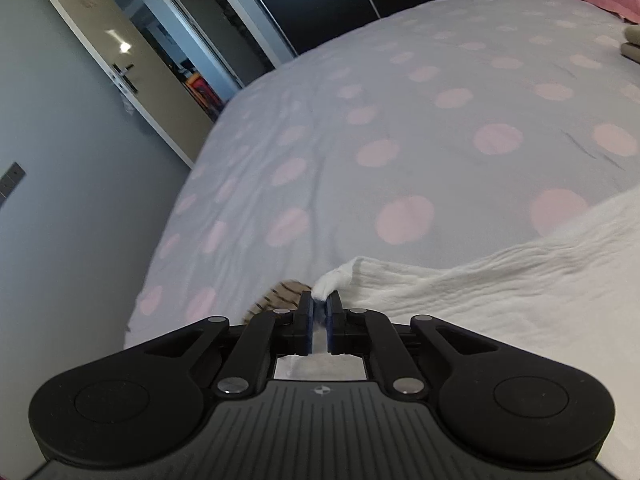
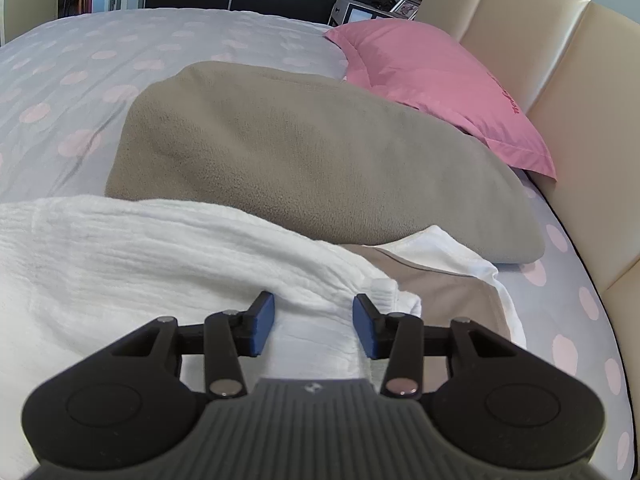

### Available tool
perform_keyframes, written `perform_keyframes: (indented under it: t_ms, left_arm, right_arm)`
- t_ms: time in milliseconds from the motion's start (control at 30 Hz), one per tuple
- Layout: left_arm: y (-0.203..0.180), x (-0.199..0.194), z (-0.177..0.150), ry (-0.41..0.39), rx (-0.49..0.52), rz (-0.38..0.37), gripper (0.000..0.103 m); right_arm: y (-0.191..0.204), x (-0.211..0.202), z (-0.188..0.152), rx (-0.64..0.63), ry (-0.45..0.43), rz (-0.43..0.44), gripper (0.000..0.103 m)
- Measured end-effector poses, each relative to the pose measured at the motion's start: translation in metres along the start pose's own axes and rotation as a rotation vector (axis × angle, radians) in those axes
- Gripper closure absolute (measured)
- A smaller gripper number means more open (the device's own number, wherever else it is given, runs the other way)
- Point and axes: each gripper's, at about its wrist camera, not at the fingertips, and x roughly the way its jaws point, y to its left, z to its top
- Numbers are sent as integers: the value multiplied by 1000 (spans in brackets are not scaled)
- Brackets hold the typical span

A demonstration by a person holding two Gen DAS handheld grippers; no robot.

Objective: Fold clothes

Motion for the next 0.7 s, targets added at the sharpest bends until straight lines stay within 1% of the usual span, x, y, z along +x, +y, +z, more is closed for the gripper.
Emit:
perform_keyframes:
  t_ms: [167, 233, 333, 367, 400, 433, 500, 533, 600, 700]
  left_arm:
    - [-3, 26, 15, -6, 15, 32, 99]
    - [-7, 42, 14, 20, 13, 32, 99]
    - [-18, 61, 6, 75, 40, 33, 99]
    - [-22, 67, 3, 93, 51, 33, 97]
    - [-25, 70, 0, 104, 55, 37, 93]
    - [-26, 71, -3, 111, 56, 43, 93]
    - [-27, 69, -8, 112, 50, 56, 81]
    - [-27, 64, -9, 107, 41, 56, 77]
    - [-27, 52, -11, 91, 23, 52, 64]
    - [-31, 30, -11, 73, 12, 25, 61]
  right_arm:
    - [0, 6, -2, -9, 5, -2, 56]
    - [2, 8, -3, -17, 7, -4, 56]
    - [2, 8, -3, -19, 9, -3, 56]
    - [2, 8, -3, -19, 10, -2, 56]
    - [2, 9, -3, -19, 10, -2, 56]
    - [2, 9, -3, -20, 11, -1, 56]
    - [2, 9, -3, -21, 12, 0, 56]
    - [2, 9, -3, -21, 13, 1, 56]
    - [1, 6, -2, -23, 13, 4, 56]
    - [0, -3, 1, -30, 8, 15, 55]
